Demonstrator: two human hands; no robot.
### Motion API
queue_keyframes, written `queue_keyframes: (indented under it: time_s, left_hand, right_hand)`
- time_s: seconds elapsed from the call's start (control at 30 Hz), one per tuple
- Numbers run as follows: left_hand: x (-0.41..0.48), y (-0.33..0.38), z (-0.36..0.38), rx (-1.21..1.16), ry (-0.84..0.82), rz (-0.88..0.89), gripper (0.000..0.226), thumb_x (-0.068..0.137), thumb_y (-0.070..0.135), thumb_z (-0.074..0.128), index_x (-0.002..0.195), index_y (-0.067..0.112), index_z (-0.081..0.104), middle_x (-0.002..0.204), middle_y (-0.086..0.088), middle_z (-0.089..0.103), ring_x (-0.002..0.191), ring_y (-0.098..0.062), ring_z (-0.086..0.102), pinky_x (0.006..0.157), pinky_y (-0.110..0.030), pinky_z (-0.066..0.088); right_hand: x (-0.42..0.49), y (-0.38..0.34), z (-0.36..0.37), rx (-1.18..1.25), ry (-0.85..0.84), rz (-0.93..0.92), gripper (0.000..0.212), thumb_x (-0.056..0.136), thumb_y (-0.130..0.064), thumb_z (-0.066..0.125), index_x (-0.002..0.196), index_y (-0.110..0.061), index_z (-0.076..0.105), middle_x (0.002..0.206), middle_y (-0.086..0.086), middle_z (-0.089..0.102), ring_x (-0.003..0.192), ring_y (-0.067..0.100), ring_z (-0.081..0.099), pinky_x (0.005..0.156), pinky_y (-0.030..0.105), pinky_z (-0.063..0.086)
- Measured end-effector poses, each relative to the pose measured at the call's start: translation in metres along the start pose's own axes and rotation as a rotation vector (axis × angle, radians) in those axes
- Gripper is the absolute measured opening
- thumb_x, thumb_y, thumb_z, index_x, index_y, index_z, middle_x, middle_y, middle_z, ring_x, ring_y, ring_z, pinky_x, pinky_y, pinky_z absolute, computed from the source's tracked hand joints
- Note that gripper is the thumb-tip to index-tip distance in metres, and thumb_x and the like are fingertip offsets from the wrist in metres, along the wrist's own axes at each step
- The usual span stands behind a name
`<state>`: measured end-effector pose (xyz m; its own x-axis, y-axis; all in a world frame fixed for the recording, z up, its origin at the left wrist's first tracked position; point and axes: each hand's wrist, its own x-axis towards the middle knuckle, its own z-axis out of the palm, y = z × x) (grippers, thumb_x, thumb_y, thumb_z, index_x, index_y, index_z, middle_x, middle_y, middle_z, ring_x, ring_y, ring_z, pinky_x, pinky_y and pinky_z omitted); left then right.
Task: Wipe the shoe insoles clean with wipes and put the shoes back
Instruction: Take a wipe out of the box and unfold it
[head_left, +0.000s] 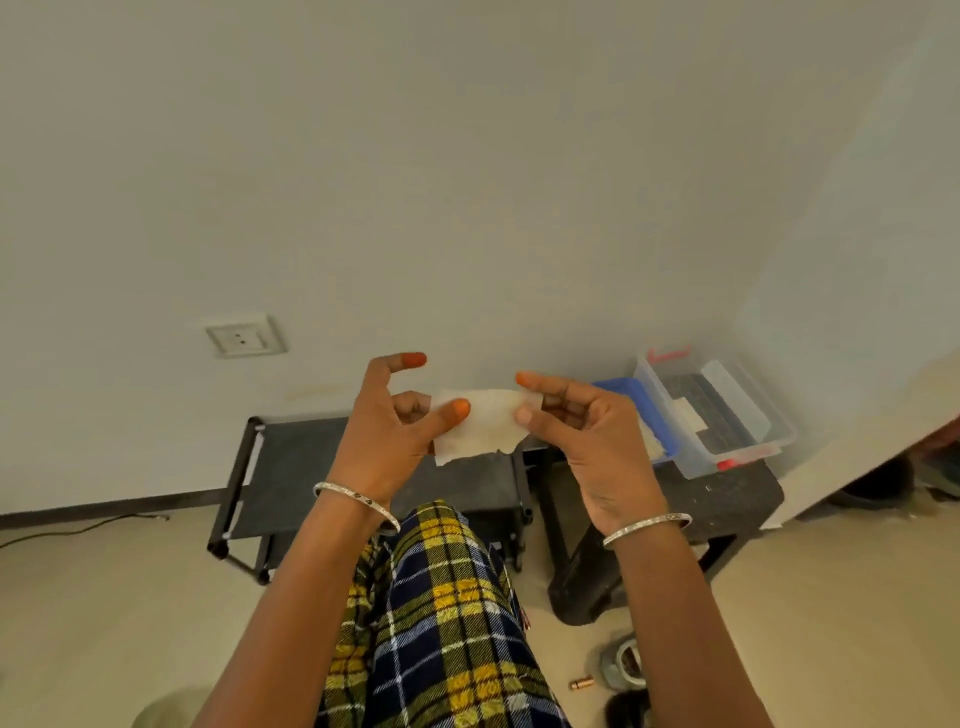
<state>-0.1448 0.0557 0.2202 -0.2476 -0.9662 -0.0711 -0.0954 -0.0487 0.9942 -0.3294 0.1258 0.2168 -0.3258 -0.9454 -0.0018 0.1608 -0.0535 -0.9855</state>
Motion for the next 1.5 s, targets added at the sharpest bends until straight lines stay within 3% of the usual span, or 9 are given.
queue_keyframes:
  time_s: [0.17,0.3,0.57,0.73,0.83,0.9,1.13,1.37,1.5]
  left_hand:
    - [-0.028,0.01,-0.032,0.092,0.021,0.077,0.033,0.079,0.015,0.077,0.112,0.019,0.07,0.086,-0.003,0.076,0.088,-0.016,0.073,0.084,-0.037,0.058]
    - [-0.049,0.014,-0.052,0.182,0.141,0.116,0.027,0.077,0.019,0.079,0.103,0.018,0.075,0.08,0.003,0.076,0.083,-0.008,0.072,0.072,-0.013,0.052]
    - [-0.077,0.018,-0.097,0.476,0.368,0.212,0.017,0.076,0.034,0.08,0.092,0.027,0.077,0.075,0.014,0.073,0.073,0.005,0.068,0.067,-0.009,0.051]
    - [-0.081,0.018,-0.128,0.445,0.291,0.27,0.013,0.081,0.036,0.074,0.086,0.024,0.074,0.093,0.012,0.07,0.085,-0.002,0.063,0.069,-0.01,0.049]
    - [-0.084,0.015,-0.143,0.081,0.056,0.164,0.019,0.088,0.03,0.064,0.092,0.013,0.069,0.11,0.006,0.071,0.101,-0.008,0.064,0.089,-0.026,0.053]
    - [-0.085,0.008,-0.148,-0.078,0.007,0.113,0.025,0.091,0.033,0.059,0.094,0.01,0.066,0.097,-0.002,0.07,0.09,-0.017,0.063,0.085,-0.032,0.055]
    - [-0.073,-0.016,-0.152,-0.253,0.089,-0.081,0.035,0.082,0.042,0.068,0.094,0.01,0.065,0.075,-0.006,0.065,0.064,-0.016,0.063,0.056,-0.026,0.052]
    - [-0.048,-0.034,-0.147,-0.169,-0.014,-0.114,0.028,0.084,0.022,0.073,0.109,0.012,0.066,0.094,-0.009,0.075,0.086,-0.019,0.073,0.073,-0.036,0.06]
    - [-0.032,-0.04,-0.144,0.082,-0.143,0.067,0.036,0.081,0.031,0.076,0.115,0.033,0.065,0.113,0.016,0.068,0.108,-0.005,0.063,0.094,-0.037,0.053]
  right_hand:
    - [-0.003,-0.008,0.022,-0.354,-0.114,-0.081,0.036,0.082,-0.008,0.077,0.112,-0.029,0.072,0.102,-0.007,0.072,0.089,0.003,0.066,0.079,0.019,0.056]
    - [-0.008,-0.011,0.042,-0.564,-0.207,-0.168,0.033,0.085,-0.017,0.076,0.114,-0.032,0.072,0.106,-0.015,0.067,0.092,0.005,0.063,0.081,0.018,0.053]
    - [-0.022,-0.02,0.085,-0.737,-0.253,-0.283,0.01,0.086,-0.026,0.076,0.089,-0.034,0.071,0.09,-0.009,0.065,0.082,0.007,0.059,0.072,0.021,0.05]
    - [-0.026,-0.026,0.103,-0.438,-0.262,-0.131,0.019,0.08,-0.027,0.08,0.094,-0.016,0.074,0.102,-0.002,0.07,0.093,0.012,0.066,0.078,0.022,0.056]
    - [-0.033,-0.025,0.117,-0.11,-0.351,-0.024,0.033,0.075,-0.026,0.076,0.093,0.001,0.069,0.093,0.008,0.076,0.09,0.021,0.071,0.075,0.027,0.059]
    - [-0.037,-0.021,0.13,-0.019,-0.365,0.031,0.032,0.074,-0.026,0.075,0.091,-0.001,0.066,0.089,0.011,0.075,0.086,0.025,0.071,0.07,0.032,0.06]
    - [-0.036,0.004,0.161,-0.058,-0.113,0.111,0.027,0.065,-0.033,0.082,0.083,-0.015,0.074,0.088,0.011,0.076,0.087,0.032,0.069,0.081,0.053,0.051]
    - [-0.033,0.01,0.144,-0.069,-0.109,0.158,0.025,0.078,-0.018,0.071,0.102,-0.011,0.072,0.097,0.006,0.076,0.092,0.022,0.072,0.072,0.035,0.059]
    - [-0.031,0.011,0.14,-0.175,-0.119,0.14,0.033,0.078,-0.027,0.073,0.104,-0.007,0.073,0.101,0.015,0.074,0.091,0.021,0.068,0.08,0.039,0.056]
